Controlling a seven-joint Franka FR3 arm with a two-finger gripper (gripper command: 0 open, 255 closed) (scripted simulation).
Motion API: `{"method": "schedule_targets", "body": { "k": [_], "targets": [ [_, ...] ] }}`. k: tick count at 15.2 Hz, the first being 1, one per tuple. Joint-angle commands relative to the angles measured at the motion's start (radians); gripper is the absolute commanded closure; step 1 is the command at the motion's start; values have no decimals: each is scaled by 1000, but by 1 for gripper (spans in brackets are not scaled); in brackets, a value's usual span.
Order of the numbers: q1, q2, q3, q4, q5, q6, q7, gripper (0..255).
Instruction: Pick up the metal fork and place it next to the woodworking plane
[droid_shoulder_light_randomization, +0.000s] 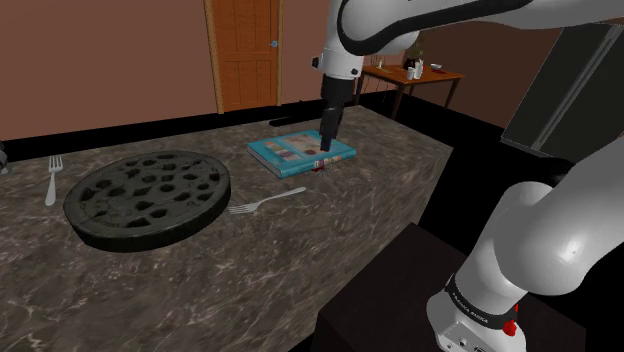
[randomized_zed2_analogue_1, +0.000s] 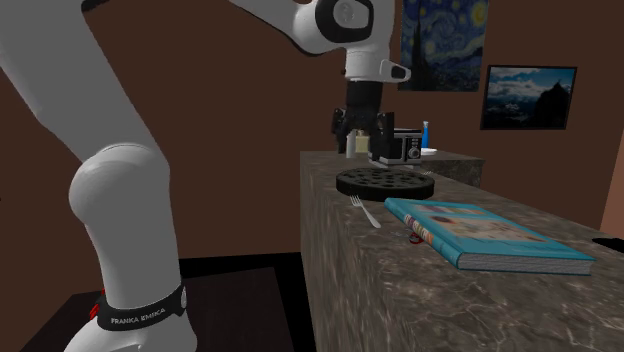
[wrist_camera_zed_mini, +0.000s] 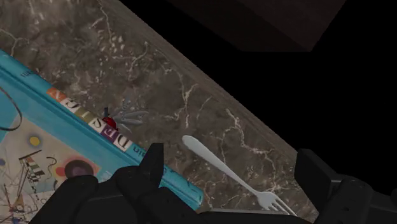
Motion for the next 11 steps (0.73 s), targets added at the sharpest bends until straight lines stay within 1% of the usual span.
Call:
{"method": "schedule_targets", "body": {
  "k": [1, 11],
  "targets": [
    [22, 51, 9, 5, 2, 51, -52, 0],
    [115, 340, 74, 118, -5, 250, -280, 0]
  ]
}}
